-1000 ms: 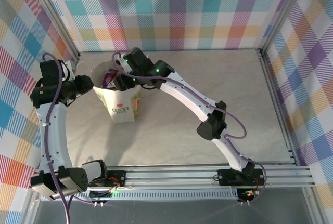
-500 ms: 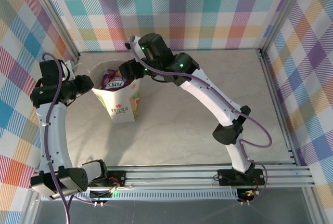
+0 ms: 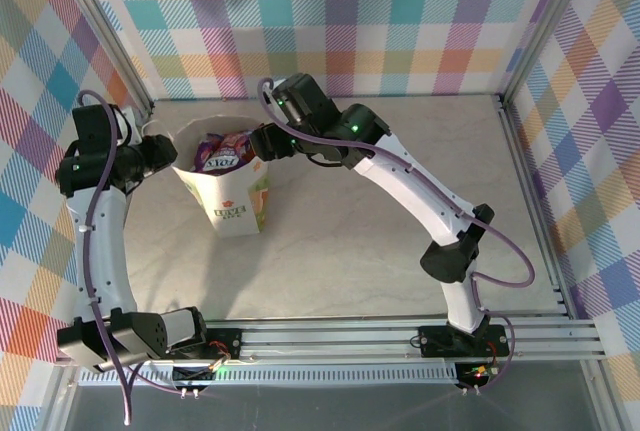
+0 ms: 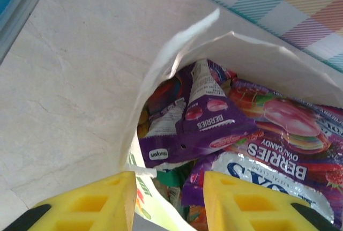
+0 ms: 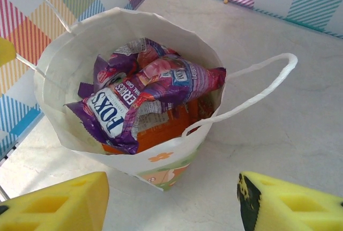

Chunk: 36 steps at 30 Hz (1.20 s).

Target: Place the snacks into the paper bag

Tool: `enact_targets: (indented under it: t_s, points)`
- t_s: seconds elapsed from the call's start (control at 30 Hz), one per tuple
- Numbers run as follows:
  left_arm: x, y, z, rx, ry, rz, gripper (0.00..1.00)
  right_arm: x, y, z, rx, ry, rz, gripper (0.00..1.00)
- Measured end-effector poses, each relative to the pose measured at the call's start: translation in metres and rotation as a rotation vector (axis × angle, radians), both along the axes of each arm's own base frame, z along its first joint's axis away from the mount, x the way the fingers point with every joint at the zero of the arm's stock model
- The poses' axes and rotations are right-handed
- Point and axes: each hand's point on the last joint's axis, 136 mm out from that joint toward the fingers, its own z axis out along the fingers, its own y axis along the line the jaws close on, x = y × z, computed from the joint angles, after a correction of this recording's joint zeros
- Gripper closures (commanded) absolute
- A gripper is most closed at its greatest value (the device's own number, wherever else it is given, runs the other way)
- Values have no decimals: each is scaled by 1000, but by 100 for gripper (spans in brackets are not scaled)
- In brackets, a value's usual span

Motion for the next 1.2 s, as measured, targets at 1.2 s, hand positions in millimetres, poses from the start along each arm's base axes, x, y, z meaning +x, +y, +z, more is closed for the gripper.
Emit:
enact_targets:
  t_s: [1.2]
  points:
    - [-15, -11, 77, 78, -166, -80, 58, 57, 11, -38, 131, 195, -70, 60]
